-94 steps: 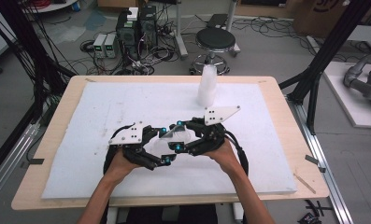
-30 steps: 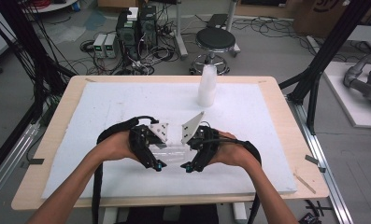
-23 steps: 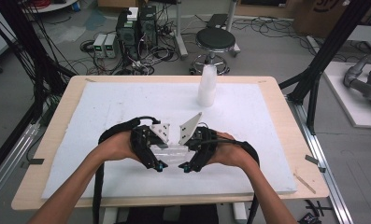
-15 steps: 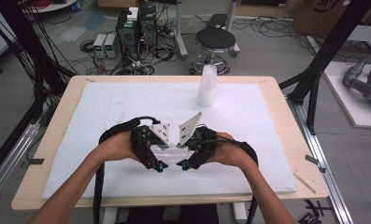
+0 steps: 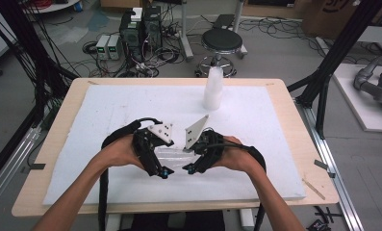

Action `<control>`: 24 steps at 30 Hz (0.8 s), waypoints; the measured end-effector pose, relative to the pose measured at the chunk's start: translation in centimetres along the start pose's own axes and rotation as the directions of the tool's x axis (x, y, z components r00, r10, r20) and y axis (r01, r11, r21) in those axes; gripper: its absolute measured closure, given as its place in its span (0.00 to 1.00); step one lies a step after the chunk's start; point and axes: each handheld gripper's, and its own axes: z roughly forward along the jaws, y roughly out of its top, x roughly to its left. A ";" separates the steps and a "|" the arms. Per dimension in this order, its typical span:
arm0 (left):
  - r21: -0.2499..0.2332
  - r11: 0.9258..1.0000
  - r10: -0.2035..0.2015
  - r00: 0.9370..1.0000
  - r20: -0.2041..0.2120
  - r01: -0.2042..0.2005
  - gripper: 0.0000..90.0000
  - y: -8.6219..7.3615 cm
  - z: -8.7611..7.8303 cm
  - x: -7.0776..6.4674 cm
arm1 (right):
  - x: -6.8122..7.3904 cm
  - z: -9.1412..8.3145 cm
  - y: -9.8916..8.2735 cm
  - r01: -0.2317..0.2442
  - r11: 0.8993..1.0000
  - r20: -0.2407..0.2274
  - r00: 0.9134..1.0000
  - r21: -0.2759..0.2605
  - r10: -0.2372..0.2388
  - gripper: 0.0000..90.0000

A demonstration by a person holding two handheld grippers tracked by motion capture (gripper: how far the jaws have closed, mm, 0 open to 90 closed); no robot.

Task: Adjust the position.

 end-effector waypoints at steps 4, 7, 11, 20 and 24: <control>-0.060 0.998 -0.001 1.000 -0.018 0.000 0.05 -0.5 -0.3 -0.1 | -0.2 -0.1 -0.3 -0.002 1.000 0.006 1.000 -0.017 0.002 0.48; -0.185 0.983 -0.010 0.999 -0.046 0.002 0.05 -1.6 -0.9 -0.2 | -0.3 -0.2 -1.0 -0.016 0.997 0.007 1.000 -0.069 0.017 0.48; -0.370 0.929 -0.029 0.997 -0.074 0.000 0.05 -3.5 -1.4 -0.4 | -0.3 -0.5 -2.5 -0.042 0.980 0.008 0.999 -0.196 0.044 0.48; -0.575 0.818 -0.087 0.990 -0.107 0.010 0.05 -6.6 -0.8 -0.9 | -0.2 0.3 -5.9 -0.086 0.892 0.009 0.995 -0.443 0.100 0.48; -0.626 0.780 -0.106 0.989 -0.105 0.017 0.05 -7.4 0.0 -1.0 | 0.0 0.9 -6.7 -0.102 0.849 -0.013 0.994 -0.519 0.111 0.48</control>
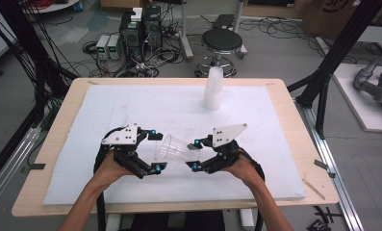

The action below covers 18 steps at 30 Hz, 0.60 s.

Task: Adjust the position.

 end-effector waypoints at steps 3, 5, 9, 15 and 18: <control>-0.048 0.999 0.001 1.000 0.002 0.000 0.05 -0.6 0.2 -0.1 | -0.1 0.2 -0.6 0.002 0.999 -0.011 1.000 -0.044 -0.002 0.48; -0.066 0.998 -0.001 1.000 -0.002 0.001 0.05 -0.9 0.3 -0.1 | -0.1 0.3 -1.0 -0.001 0.997 -0.016 1.000 -0.076 0.000 0.48; -0.085 0.996 -0.007 1.000 0.002 0.007 0.05 -1.1 0.6 -0.1 | -0.2 0.4 -1.5 -0.009 0.993 -0.028 1.000 -0.115 0.006 0.48; -0.104 0.994 -0.019 1.000 0.006 0.020 0.05 -1.1 1.0 -0.1 | -0.2 0.7 -1.7 -0.004 0.991 -0.034 0.999 -0.134 0.000 0.48; -0.104 0.994 -0.028 1.000 0.014 0.029 0.05 -1.0 1.5 -0.1 | -0.2 0.8 -1.7 -0.008 0.990 -0.041 0.999 -0.140 0.002 0.48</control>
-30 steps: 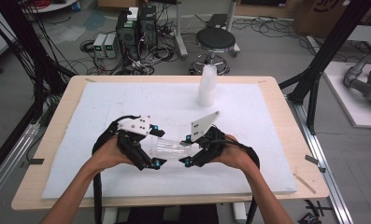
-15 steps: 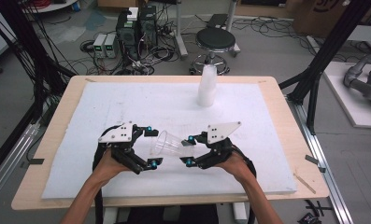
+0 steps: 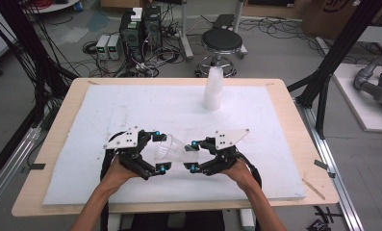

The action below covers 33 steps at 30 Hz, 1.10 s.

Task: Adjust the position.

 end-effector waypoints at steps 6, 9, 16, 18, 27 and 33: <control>-0.003 1.000 0.003 1.000 0.021 -0.003 0.05 0.5 1.3 -0.2 | 0.0 0.2 -0.1 0.003 1.000 -0.010 1.000 -0.010 -0.003 0.48; 0.001 1.000 0.003 0.999 0.035 -0.003 0.05 0.6 1.7 -0.2 | 0.1 0.2 -0.1 0.000 1.000 -0.013 1.000 -0.009 0.000 0.48; -0.003 1.000 -0.007 0.998 0.066 0.007 0.16 0.6 1.7 -0.2 | 0.0 0.2 -0.1 0.014 1.000 -0.031 0.999 -0.016 -0.014 0.48; -0.016 1.000 -0.003 0.996 0.088 0.005 0.23 0.6 1.6 -0.2 | 0.1 0.1 -0.1 0.009 1.000 -0.036 0.999 -0.015 -0.010 0.48; -0.027 1.000 0.009 0.995 0.103 -0.006 0.36 0.6 1.4 -0.2 | 0.0 0.1 -0.1 0.012 1.000 -0.042 0.999 -0.015 -0.013 0.48; -0.009 1.000 0.019 0.995 0.094 -0.019 0.37 0.6 1.4 -0.3 | 0.1 0.5 -0.1 -0.037 0.999 -0.031 0.999 0.002 0.037 0.17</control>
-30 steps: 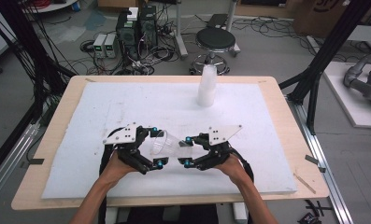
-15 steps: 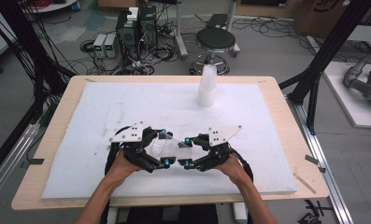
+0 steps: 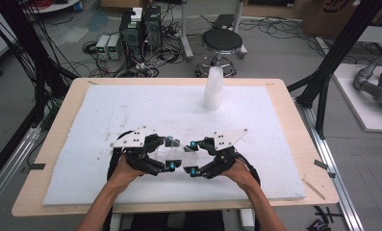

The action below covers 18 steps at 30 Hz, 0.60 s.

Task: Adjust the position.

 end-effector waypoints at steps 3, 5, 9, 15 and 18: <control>0.007 1.000 0.005 1.000 -0.007 -0.005 0.37 0.0 -0.1 0.0 | 0.2 0.1 0.0 0.001 1.000 0.011 1.000 0.018 -0.002 0.16; 0.012 1.000 0.004 1.000 -0.013 -0.004 0.37 0.0 -0.2 0.0 | 0.4 0.2 0.1 0.016 0.999 0.023 1.000 0.031 -0.016 0.16; 0.054 0.998 0.024 0.999 -0.046 -0.022 0.37 0.3 -0.6 0.1 | 0.6 -0.1 -0.1 0.018 0.999 0.071 0.997 0.042 -0.021 0.16; 0.203 0.979 0.061 0.992 -0.110 -0.038 0.37 2.0 -1.3 1.4 | 0.8 -2.0 -1.6 -0.042 0.998 0.290 0.957 0.053 0.025 0.16; 0.298 0.954 0.090 0.987 -0.135 -0.046 0.37 2.9 -1.4 2.4 | 0.7 -3.2 -2.7 -0.083 0.995 0.383 0.922 0.050 0.057 0.16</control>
